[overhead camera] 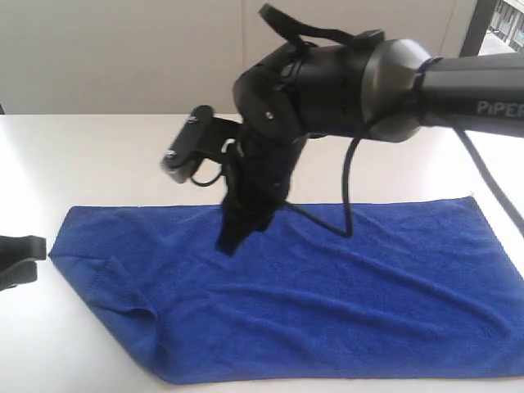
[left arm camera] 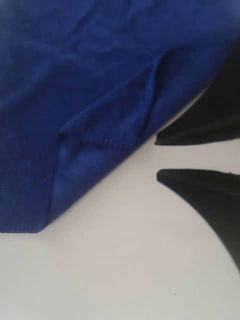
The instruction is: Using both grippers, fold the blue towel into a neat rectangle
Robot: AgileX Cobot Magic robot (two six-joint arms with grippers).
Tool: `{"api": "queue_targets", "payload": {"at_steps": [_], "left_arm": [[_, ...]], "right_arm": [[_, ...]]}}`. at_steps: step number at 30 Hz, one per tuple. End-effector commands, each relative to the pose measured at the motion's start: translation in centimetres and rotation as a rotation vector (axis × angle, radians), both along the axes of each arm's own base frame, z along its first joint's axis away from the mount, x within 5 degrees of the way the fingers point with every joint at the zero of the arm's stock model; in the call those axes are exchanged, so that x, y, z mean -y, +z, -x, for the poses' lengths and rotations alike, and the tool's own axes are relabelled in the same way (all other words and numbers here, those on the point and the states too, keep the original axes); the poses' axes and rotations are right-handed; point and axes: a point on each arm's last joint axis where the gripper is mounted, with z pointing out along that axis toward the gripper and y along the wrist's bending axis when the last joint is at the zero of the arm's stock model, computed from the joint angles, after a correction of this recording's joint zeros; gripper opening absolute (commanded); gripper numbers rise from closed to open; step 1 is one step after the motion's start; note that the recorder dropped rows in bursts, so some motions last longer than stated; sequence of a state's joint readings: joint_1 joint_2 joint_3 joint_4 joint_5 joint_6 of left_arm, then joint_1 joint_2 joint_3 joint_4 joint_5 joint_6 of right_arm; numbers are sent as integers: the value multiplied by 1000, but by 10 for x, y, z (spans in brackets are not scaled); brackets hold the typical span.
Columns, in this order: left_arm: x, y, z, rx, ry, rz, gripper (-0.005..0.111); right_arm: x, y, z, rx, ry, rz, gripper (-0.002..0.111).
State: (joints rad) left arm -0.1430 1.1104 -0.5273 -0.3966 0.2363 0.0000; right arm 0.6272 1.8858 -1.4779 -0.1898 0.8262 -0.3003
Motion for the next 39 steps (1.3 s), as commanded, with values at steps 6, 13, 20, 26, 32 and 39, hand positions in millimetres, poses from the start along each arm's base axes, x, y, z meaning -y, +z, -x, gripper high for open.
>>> {"api": "queue_targets", "payload": {"at_steps": [6,13,20,26,32,39], "left_arm": [[13,-21,-14,-92,36,174,39],[30,-28,-36,-35,-67,310,32],[32,-51,-65,-2,-124,240,35],[28,-68,-69,-18,-168,138,35],[28,-77,-70,-36,-191,116,35],[27,-80,-71,-18,-241,61,35]], "right_arm": [[79,-34,-14,-180,-226,108,26],[86,-63,-8,-217,-227,123,26],[87,-75,-4,-226,-222,124,26],[87,-86,-4,-246,-219,135,26],[87,-102,-5,-282,-219,156,26],[87,-114,-5,-314,-220,174,26]]}}
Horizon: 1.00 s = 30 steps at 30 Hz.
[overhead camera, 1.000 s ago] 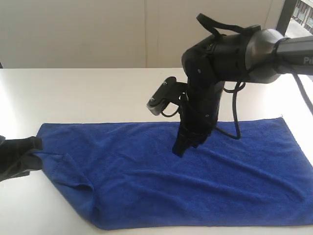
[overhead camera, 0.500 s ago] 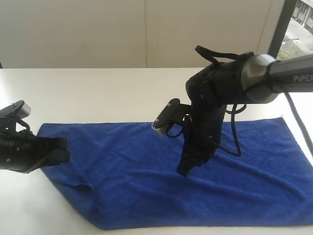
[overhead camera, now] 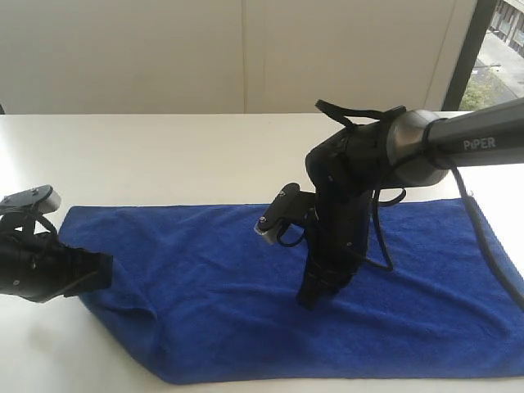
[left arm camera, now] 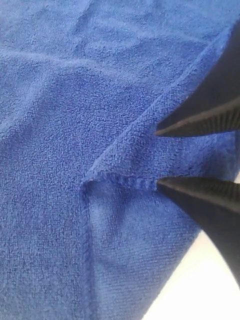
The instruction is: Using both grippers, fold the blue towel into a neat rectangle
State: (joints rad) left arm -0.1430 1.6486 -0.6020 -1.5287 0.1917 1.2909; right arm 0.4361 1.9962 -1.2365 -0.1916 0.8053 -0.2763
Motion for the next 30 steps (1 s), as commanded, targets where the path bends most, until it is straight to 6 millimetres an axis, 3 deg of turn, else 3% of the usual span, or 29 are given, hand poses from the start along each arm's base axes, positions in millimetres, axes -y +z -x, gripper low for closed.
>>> {"api": "queue_targets", "payload": {"at_steps": [1,10,30], "left_arm": [[-1,2,-3,42,-41,-37,35],[3,12,-13,87,-56,-11,35],[1,0,-13,53,-75,-58,35]], "right_arm": [[4,-10,0,-29,-13,13,26],[3,-10,0,-31,-16,10,26],[4,-10,0,-32,-16,12,26]]}}
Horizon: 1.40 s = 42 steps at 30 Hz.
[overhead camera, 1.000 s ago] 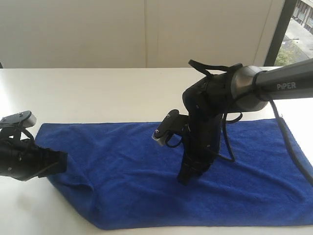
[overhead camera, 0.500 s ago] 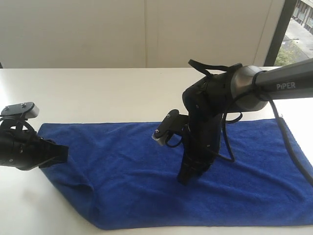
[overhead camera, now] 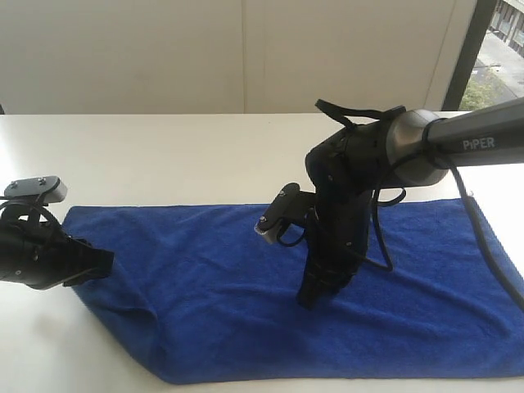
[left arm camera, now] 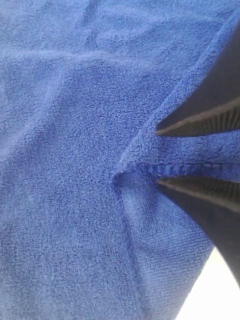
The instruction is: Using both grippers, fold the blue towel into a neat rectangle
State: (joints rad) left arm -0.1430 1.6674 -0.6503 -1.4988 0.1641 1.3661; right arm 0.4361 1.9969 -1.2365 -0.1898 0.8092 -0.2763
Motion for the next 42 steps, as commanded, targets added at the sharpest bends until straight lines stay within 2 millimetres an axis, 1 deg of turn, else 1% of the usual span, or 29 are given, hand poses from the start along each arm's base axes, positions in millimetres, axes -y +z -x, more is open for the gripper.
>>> {"api": "queue_targets", "payload": {"at_steps": [1,6,19,20,22,25,26,27,31,35,40,41,42], "left_arm": [[2,-4,0,-20,-11,17,35],[5,-7,1,-40,-37,53,35],[6,-8,1,-44,-39,55,34],[6,-8,1,-44,-39,55,32],[6,-8,1,-45,-40,57,26],[6,-8,1,-45,-40,57,9],[6,-8,1,-45,-40,57,1],[6,-8,1,-45,-40,57,0],[7,-7,2,-46,-41,67,0],[14,5,5,-26,-98,149,0],[17,21,9,26,-154,181,0],[18,26,12,60,-208,154,6],[18,28,13,67,-216,153,12]], "right_arm": [[4,-10,0,-28,-14,11,26],[3,-10,0,-28,-15,9,26],[3,-10,0,-28,-15,9,26],[3,-10,0,-28,-15,9,26],[3,-10,0,-28,-15,9,26],[3,-10,0,-28,-15,9,26],[3,-10,0,-28,-15,9,26],[3,-10,0,-28,-15,9,26],[3,-10,0,-29,-16,8,26],[3,-10,0,-26,-16,6,26],[3,-10,-1,-22,-15,4,26],[3,-10,-1,-22,-15,4,26],[3,-10,-1,-22,-15,4,26]]}}
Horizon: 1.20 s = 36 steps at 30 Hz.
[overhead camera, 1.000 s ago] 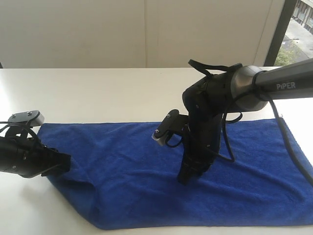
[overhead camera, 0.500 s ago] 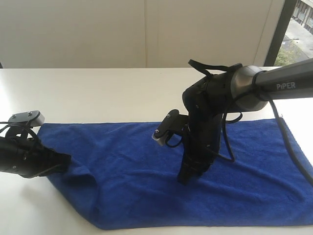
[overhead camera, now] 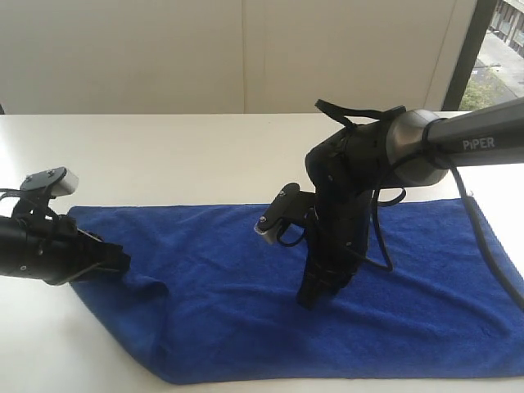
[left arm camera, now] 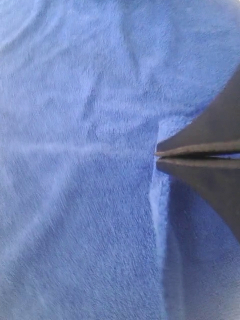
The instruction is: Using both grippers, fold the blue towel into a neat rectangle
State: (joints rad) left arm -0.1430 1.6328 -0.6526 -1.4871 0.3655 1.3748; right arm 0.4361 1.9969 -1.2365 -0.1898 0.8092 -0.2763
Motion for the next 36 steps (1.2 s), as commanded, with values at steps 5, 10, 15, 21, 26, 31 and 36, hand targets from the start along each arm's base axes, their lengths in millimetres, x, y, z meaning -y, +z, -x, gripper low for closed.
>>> {"api": "queue_targets", "payload": {"at_steps": [5,10,15,21,26,31,36], "left_arm": [[3,15,8,5,-39,44,61],[1,11,9,-53,-1,31,61],[0,-6,9,-126,21,22,61],[0,-11,8,-155,44,25,61],[1,-10,10,-198,60,54,61],[-1,-13,13,-237,55,20,61],[-6,-16,11,-245,112,-33,61]], "right_arm": [[3,-10,-1,-19,-14,2,26],[3,-10,-1,-20,-16,0,26],[3,-10,-1,-20,-17,-1,26],[2,-10,-2,-10,-15,-7,26],[2,-10,-2,-11,-17,-9,26],[2,-10,-2,-11,-17,-9,26],[2,-10,-2,-11,-17,-9,26]]}}
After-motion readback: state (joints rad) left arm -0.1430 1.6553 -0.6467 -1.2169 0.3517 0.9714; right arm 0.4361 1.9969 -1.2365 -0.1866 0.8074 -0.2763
